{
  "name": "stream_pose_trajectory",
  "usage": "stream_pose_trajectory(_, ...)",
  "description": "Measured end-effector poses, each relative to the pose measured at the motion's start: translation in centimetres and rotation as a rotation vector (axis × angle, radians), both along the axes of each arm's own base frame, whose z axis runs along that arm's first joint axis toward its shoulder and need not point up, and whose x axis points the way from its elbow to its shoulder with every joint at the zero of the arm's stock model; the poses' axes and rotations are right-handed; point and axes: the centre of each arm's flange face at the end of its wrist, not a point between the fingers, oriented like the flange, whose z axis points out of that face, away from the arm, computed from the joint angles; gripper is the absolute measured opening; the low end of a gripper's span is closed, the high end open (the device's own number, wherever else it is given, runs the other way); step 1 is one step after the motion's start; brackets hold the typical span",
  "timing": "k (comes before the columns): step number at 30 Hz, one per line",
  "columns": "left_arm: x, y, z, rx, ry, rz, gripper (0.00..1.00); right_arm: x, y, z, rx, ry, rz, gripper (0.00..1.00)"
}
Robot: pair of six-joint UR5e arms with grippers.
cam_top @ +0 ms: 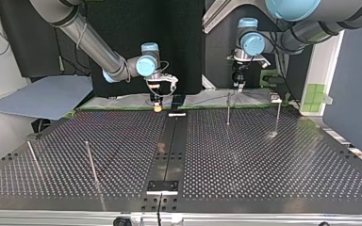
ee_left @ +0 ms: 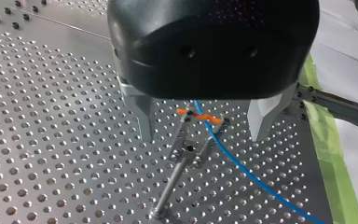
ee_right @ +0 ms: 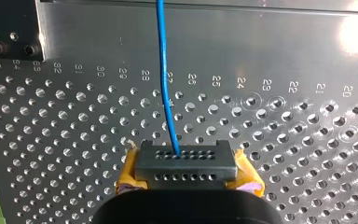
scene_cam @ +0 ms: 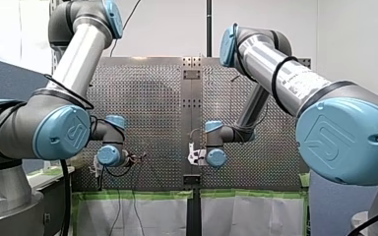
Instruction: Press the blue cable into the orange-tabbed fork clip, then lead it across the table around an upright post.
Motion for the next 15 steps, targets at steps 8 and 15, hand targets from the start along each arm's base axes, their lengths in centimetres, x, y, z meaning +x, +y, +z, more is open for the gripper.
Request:
stream_pose_trajectory(8, 0.13, -0.04, -0.16, -0.008, 0.011, 0.000, 0.98, 0.00, 0.00, 0.00, 0.000, 0.000, 0.000, 0.00)
stream_pose_trajectory(15, 0.29, -0.08, -0.12, -0.002, 0.012, -0.005, 0.98, 0.00, 0.00, 0.00, 0.000, 0.000, 0.000, 0.00)
